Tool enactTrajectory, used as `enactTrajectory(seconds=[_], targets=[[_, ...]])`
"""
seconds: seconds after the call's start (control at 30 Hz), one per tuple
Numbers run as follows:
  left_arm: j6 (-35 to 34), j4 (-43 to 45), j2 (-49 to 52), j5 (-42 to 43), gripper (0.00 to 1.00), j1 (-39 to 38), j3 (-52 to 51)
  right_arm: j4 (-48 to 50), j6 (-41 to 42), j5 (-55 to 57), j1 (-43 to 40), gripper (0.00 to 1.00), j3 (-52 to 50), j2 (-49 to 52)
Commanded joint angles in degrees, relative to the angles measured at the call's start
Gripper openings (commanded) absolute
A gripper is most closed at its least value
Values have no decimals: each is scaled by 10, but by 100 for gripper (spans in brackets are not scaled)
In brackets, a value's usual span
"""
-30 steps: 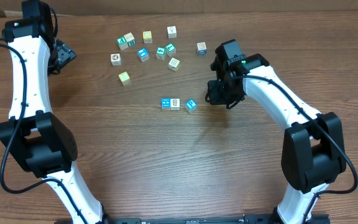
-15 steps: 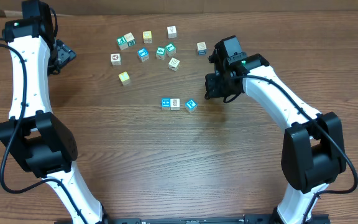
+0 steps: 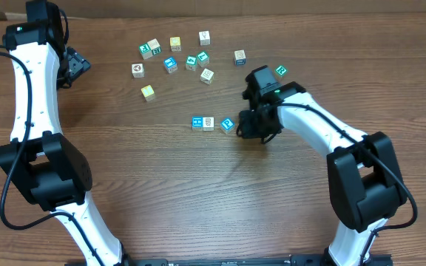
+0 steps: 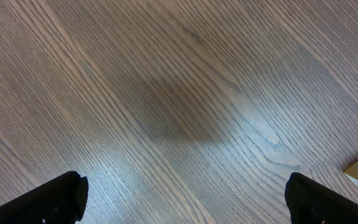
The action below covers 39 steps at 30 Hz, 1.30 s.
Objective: Form a horizontal line
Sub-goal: 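Lower the right gripper back down beside the blue P block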
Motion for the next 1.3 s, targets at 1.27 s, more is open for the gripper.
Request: enactTrajectory(seconds=[1.27], targets=[[2,-1,-4,-6,100,-5,4,67,-5,64,56,4,7,26]])
